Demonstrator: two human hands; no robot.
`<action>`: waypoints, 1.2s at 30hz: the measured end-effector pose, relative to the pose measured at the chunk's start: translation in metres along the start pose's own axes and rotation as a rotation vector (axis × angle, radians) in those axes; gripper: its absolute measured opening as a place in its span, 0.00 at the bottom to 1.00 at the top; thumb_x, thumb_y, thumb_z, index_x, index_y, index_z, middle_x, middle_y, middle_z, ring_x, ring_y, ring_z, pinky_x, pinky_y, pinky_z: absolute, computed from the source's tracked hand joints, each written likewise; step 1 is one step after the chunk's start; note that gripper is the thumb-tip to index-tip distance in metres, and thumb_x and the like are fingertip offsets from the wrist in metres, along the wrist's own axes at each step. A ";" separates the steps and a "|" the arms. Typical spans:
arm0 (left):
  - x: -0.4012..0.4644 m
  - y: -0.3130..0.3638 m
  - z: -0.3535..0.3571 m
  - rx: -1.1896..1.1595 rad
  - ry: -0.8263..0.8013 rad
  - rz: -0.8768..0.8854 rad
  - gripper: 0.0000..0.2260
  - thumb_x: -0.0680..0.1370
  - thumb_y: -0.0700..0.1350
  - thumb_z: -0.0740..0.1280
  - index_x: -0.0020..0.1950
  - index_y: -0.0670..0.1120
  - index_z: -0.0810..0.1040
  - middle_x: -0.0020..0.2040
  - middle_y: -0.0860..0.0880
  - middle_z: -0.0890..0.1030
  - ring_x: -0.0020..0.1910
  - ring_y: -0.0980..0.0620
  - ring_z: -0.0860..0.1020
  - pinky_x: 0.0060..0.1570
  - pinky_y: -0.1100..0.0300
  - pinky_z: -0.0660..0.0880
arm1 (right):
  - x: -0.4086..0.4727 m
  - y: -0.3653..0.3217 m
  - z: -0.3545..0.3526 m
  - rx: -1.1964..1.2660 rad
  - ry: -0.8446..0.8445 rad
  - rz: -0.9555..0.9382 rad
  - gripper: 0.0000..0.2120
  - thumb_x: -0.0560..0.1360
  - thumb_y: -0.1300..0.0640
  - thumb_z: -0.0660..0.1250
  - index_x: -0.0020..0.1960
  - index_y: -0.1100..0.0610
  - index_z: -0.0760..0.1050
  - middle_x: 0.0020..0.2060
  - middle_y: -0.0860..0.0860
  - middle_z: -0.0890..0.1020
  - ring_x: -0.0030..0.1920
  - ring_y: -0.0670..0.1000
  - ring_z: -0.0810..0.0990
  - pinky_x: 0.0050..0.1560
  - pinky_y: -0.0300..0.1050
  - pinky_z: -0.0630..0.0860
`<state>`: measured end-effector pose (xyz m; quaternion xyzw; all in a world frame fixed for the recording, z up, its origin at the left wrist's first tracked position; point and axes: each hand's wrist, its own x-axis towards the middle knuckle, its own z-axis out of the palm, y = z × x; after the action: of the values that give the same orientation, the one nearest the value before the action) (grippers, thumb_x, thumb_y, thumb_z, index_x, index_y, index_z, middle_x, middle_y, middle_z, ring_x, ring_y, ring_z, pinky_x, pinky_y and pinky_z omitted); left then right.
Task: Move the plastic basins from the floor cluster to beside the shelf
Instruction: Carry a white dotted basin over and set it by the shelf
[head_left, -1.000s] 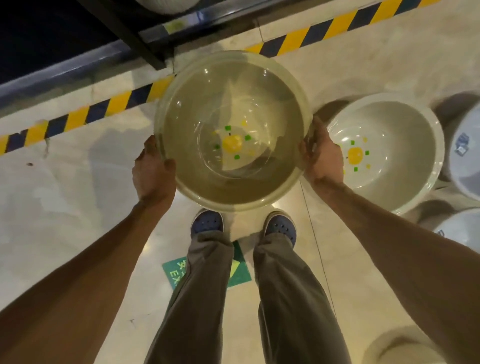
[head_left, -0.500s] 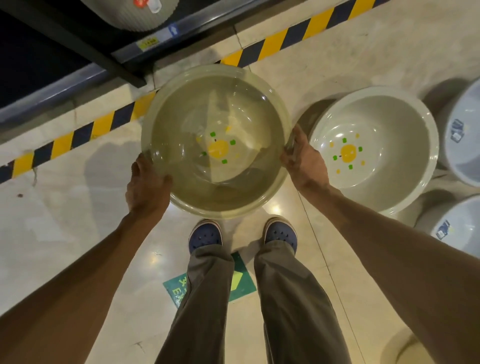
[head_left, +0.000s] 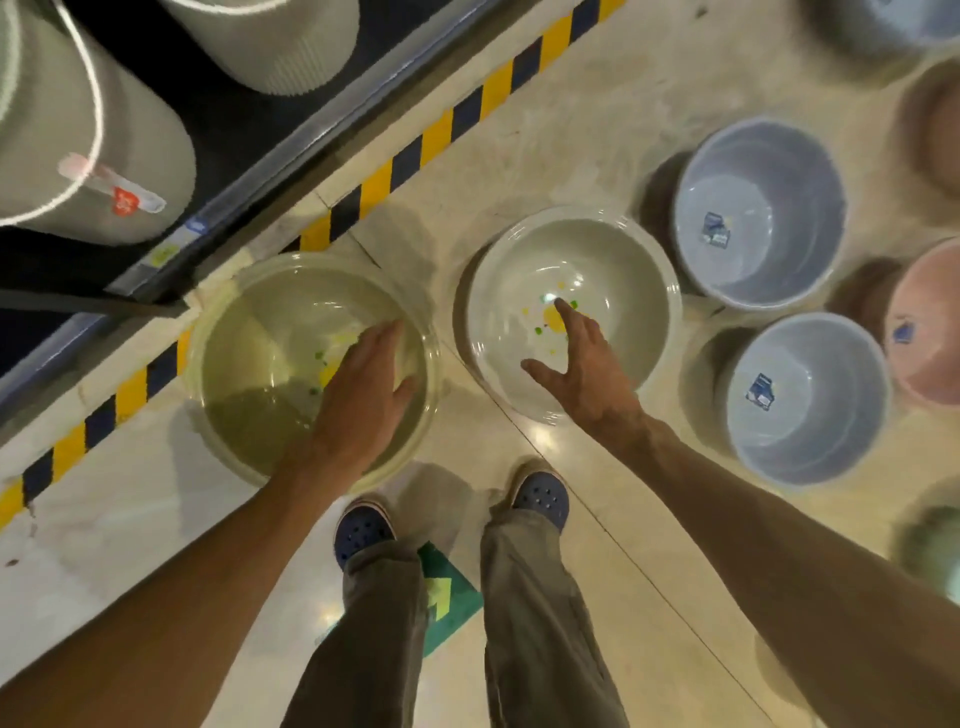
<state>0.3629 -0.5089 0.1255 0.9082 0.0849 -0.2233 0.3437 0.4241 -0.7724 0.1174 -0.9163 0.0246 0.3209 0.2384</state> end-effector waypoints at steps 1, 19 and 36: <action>0.005 0.013 0.008 -0.018 -0.011 0.025 0.29 0.81 0.43 0.70 0.80 0.44 0.64 0.75 0.45 0.70 0.70 0.44 0.73 0.68 0.44 0.73 | -0.002 0.012 -0.010 0.018 0.011 0.016 0.41 0.80 0.45 0.72 0.85 0.53 0.54 0.79 0.56 0.66 0.74 0.60 0.71 0.71 0.60 0.72; 0.104 0.057 0.152 0.054 -0.005 -0.219 0.41 0.81 0.42 0.71 0.85 0.48 0.47 0.82 0.41 0.56 0.79 0.40 0.61 0.77 0.44 0.63 | 0.031 0.204 -0.023 0.207 0.084 0.268 0.44 0.79 0.42 0.73 0.85 0.55 0.53 0.80 0.58 0.65 0.78 0.60 0.67 0.75 0.58 0.67; 0.120 0.048 0.149 -0.038 0.088 -0.272 0.46 0.78 0.32 0.71 0.85 0.50 0.46 0.76 0.41 0.65 0.74 0.43 0.68 0.72 0.51 0.69 | 0.042 0.221 -0.001 0.586 0.177 0.290 0.37 0.77 0.62 0.72 0.75 0.33 0.62 0.58 0.40 0.78 0.59 0.59 0.83 0.56 0.67 0.83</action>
<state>0.4321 -0.6435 -0.0012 0.8906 0.2263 -0.2260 0.3232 0.4140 -0.9638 -0.0006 -0.8200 0.2666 0.2501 0.4404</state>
